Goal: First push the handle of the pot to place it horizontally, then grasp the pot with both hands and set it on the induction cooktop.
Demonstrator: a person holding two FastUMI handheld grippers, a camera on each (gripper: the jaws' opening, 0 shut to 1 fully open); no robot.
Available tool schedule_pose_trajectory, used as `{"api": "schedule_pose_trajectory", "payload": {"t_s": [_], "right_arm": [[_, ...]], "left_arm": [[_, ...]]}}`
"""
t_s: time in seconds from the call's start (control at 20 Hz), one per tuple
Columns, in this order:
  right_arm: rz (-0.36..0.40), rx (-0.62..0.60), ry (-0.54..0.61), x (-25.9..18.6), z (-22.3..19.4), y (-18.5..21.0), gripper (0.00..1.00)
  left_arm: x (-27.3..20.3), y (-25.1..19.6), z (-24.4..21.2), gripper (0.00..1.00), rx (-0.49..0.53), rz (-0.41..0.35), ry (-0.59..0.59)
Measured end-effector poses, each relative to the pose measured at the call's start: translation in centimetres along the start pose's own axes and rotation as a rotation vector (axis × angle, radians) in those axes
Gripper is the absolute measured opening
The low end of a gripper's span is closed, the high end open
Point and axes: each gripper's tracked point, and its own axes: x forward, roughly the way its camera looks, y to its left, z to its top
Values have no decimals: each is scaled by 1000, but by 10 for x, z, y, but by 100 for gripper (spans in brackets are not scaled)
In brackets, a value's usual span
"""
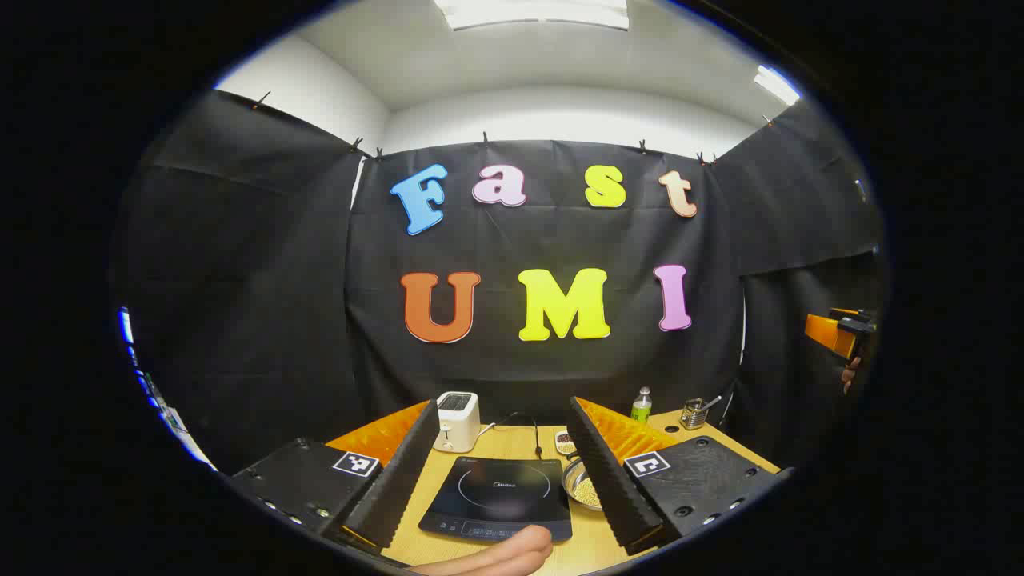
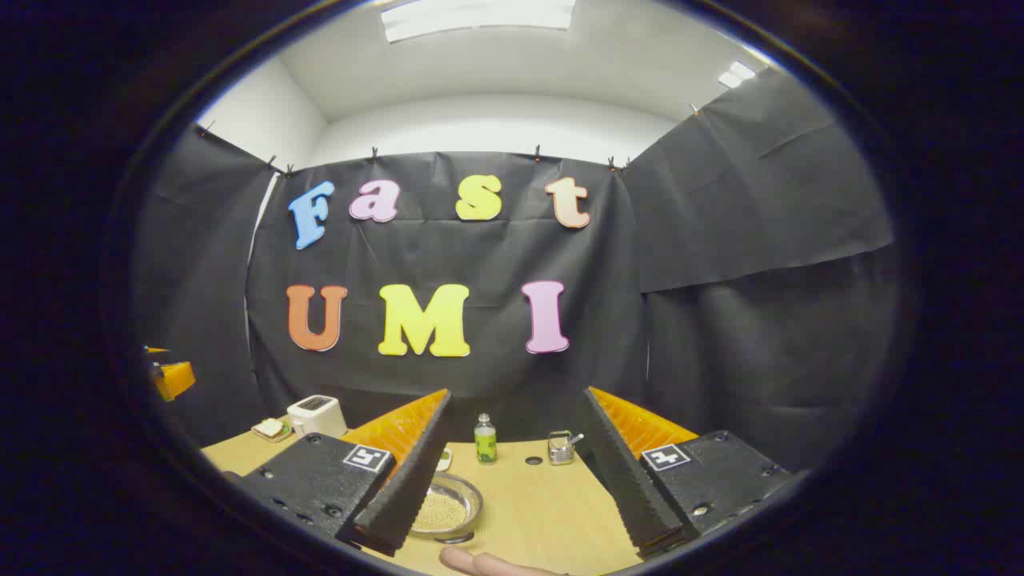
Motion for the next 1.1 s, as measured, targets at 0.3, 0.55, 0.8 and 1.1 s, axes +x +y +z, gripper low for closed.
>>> {"api": "schedule_pose_trajectory", "payload": {"t_s": [0.3,0.55,0.8,1.1], "right_arm": [[5,-2,17,3,-10,1,96],[22,-12,18,2,-13,10,96],[71,-5,34,4,-20,29,96],[203,33,129,21,-64,70,92]], "left_arm": [[1,-4,-7,95,-2,-9,4],[-6,-2,-3,95,-21,-10,-11],[-10,1,-3,95,-9,-9,-18],[-21,0,-6,95,-15,-18,-26]]}}
